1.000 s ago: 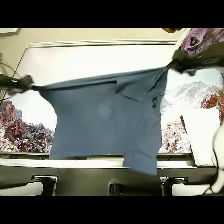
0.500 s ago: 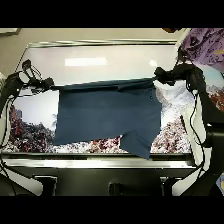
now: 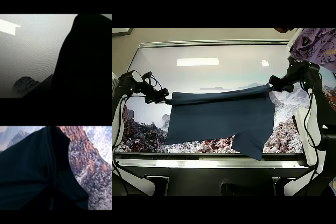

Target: Fold the clothes and pants, and hang the long-sleeved shirts on hangers.

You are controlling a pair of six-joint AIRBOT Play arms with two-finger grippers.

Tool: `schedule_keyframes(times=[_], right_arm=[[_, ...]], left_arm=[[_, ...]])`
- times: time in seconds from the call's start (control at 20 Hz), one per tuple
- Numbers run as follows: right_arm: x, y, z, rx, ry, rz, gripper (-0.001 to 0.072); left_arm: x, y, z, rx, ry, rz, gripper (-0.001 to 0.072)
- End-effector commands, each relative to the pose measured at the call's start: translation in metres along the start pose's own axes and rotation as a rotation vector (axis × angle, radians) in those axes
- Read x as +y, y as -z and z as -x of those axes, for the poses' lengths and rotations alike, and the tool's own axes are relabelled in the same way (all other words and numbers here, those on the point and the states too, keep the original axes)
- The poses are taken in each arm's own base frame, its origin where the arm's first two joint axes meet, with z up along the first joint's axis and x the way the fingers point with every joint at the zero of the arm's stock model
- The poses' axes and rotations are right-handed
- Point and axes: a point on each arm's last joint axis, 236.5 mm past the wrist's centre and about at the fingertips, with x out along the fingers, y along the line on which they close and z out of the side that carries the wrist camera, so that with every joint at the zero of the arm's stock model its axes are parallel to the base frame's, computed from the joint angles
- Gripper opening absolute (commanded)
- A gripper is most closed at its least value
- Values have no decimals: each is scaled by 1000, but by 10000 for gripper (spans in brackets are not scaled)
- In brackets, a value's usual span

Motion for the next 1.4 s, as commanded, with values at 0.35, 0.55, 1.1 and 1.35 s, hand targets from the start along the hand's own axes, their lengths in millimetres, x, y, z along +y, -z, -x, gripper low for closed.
schedule_keyframes(times=[0.35, 0.55, 1.1, 1.35], right_arm=[[-28, 40, -18, 180, 100, 9, 24], [-30, 49, -40, 230, 89, -8, 53], [-71, 66, 72, 152, -144, -70, 425], [-76, 203, 55, 312, -255, -227, 416]], left_arm=[[-19, 45, -15, 183, -25, -60, 14], [-25, 48, -29, 201, -29, -69, 67], [55, 30, 93, -77, -11, 151, 638], [77, 117, 69, -93, 130, 371, 637]])
